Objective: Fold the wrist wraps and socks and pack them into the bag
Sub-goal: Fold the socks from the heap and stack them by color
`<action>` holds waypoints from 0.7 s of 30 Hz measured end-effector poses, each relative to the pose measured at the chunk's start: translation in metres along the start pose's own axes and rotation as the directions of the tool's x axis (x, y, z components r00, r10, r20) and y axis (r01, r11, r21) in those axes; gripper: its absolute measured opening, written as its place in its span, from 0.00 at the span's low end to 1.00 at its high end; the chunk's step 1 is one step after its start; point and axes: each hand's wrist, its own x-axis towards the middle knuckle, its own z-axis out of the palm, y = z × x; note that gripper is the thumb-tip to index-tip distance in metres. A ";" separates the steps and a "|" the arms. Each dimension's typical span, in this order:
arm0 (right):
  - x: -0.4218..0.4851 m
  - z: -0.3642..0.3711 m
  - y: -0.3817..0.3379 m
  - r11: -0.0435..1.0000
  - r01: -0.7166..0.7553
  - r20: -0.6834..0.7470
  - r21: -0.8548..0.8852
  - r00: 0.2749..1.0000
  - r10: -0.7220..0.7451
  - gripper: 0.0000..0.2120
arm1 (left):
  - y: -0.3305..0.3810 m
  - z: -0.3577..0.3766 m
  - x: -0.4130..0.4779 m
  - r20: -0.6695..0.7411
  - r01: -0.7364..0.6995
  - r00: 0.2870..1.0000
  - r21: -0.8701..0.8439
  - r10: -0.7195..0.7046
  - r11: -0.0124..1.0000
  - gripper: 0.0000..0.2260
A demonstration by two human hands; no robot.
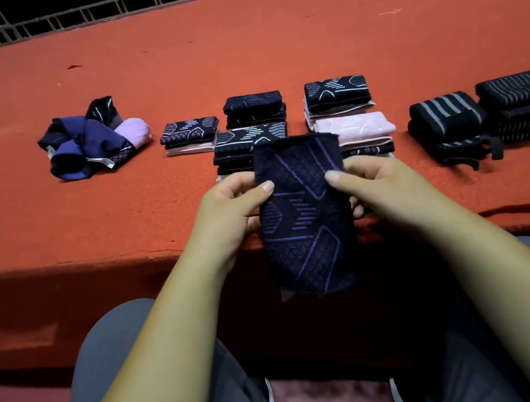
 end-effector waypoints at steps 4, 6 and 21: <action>0.005 -0.002 0.006 1.000 0.015 -0.005 0.010 1.000 -0.015 0.05 | -0.003 -0.005 0.004 0.004 0.030 1.000 -0.041 -0.030 0.999 0.08; 0.006 0.000 0.006 0.999 0.016 -0.028 0.036 0.999 -0.015 0.07 | -0.003 -0.006 0.004 0.021 0.041 0.999 -0.045 -0.040 0.998 0.08; 0.001 0.003 -0.004 0.993 -0.031 -0.056 0.116 0.998 0.037 0.19 | -0.001 -0.008 0.002 0.027 0.072 0.997 -0.110 -0.070 0.991 0.15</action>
